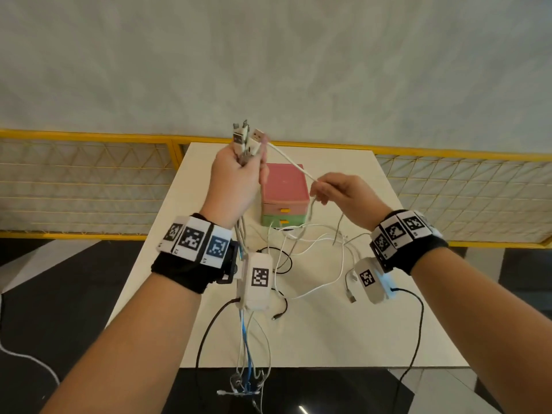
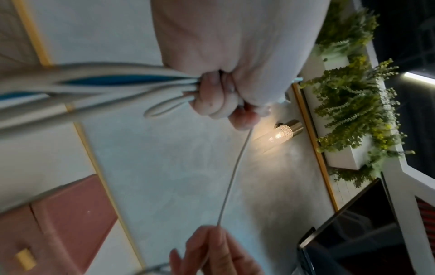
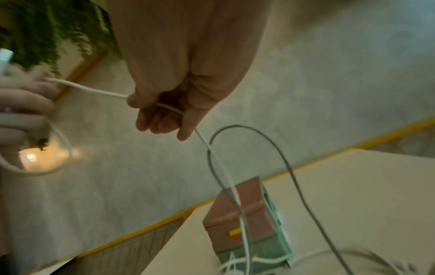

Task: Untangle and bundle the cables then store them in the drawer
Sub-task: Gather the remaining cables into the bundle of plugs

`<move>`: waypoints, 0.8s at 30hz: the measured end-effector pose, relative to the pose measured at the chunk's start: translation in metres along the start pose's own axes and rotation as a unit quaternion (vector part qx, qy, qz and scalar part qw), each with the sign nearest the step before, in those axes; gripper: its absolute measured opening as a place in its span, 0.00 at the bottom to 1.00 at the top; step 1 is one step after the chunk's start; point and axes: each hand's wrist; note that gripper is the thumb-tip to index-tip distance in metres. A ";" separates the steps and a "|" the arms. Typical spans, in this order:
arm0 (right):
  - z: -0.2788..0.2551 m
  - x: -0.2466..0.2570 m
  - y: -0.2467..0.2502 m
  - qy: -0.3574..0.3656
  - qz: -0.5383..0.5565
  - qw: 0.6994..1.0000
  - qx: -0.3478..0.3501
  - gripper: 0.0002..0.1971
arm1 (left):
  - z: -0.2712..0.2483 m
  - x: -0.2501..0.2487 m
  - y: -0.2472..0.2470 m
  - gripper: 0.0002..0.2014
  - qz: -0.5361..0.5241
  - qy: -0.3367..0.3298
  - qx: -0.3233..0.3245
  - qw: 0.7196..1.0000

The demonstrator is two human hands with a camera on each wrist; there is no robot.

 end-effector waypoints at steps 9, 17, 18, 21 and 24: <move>0.001 -0.010 -0.012 -0.026 -0.069 0.996 0.051 0.12 | -0.006 0.002 0.004 0.27 0.015 -0.010 -0.004 1.000; 0.022 0.031 -0.005 0.113 -0.065 0.991 0.041 0.09 | -0.009 0.023 -0.011 0.16 0.215 -0.034 0.178 0.960; 0.022 0.028 -0.003 0.103 -0.062 0.992 0.043 0.10 | -0.008 0.024 -0.010 0.17 0.210 -0.045 0.146 0.966; 0.020 0.011 -0.001 0.047 -0.047 0.997 0.043 0.13 | 0.000 0.025 -0.003 0.14 0.138 -0.046 0.040 0.988; 0.015 -0.009 -0.002 -0.010 -0.022 0.999 0.039 0.14 | 0.005 0.027 0.003 0.14 0.076 -0.003 -0.045 0.996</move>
Point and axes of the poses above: each hand's wrist, its own z-axis towards the middle knuckle, its own y-axis out of the back of the hand, x = y × z, and after that the axes turned 15 degrees about -x, right-handed
